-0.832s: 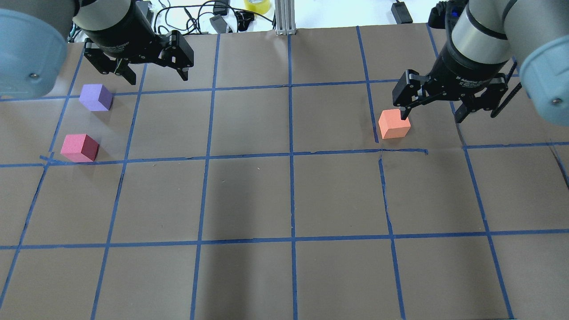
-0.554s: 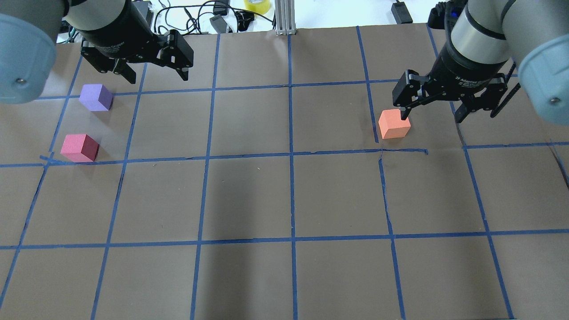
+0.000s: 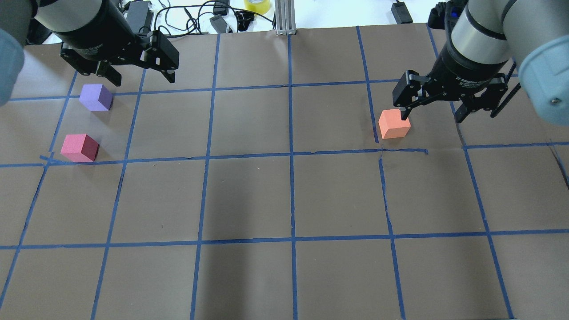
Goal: Arrange blocks in a line
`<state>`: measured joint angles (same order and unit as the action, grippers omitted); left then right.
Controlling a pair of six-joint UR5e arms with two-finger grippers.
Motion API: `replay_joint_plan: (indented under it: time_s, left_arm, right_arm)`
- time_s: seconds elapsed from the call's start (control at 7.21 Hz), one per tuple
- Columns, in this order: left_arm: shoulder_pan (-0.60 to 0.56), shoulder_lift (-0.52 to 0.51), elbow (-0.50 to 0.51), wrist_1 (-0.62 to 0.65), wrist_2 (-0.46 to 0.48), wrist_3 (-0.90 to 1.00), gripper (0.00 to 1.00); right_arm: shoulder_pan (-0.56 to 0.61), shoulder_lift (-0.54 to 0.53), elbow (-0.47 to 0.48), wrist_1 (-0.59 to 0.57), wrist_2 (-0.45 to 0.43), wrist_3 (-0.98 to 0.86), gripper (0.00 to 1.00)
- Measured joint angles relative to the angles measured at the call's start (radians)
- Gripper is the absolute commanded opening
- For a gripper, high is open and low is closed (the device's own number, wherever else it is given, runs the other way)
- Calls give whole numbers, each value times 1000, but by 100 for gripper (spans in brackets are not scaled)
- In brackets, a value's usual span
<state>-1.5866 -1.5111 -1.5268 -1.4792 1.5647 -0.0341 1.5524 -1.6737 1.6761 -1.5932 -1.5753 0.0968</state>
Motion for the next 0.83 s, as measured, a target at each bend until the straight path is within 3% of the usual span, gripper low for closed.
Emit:
replay_joint_plan:
  time_s: [0.83]
  left_arm:
    - [25,5,18,-65,-55,2,100]
  right_arm:
    - [0,8,2,0,-23,-15,100]
